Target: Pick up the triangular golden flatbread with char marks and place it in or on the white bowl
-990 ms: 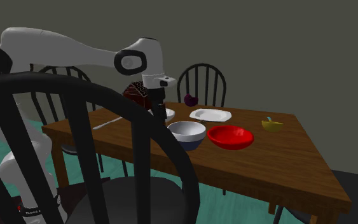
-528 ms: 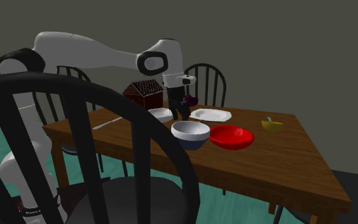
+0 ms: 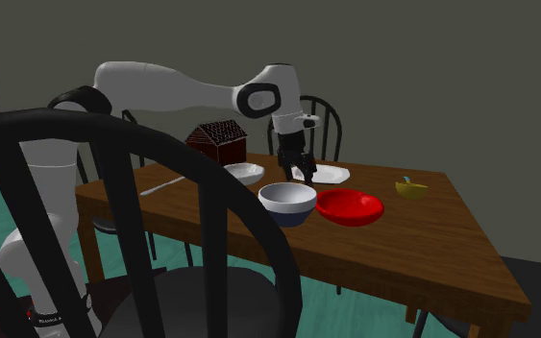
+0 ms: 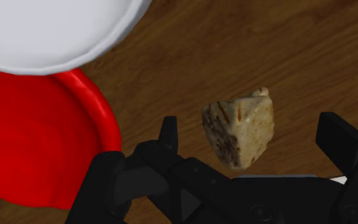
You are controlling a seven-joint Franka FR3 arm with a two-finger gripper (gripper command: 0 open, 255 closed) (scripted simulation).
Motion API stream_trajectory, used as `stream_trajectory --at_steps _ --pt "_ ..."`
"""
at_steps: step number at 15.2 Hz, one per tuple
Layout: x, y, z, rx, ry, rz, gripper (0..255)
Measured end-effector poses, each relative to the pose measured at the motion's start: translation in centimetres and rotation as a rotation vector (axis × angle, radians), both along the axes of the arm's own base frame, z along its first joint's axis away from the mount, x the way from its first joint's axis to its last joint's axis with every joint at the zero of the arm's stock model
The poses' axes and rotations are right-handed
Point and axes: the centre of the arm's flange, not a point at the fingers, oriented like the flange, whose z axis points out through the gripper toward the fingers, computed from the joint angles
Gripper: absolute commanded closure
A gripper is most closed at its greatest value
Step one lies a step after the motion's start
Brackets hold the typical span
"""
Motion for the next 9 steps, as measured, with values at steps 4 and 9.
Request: stream_trajectory --at_steps 4,9 --pt "0.6 -0.1 -1.9 -0.001 -0.002 0.003 0" --pt "0.8 -0.2 -3.2 -0.001 -0.002 0.003 0"
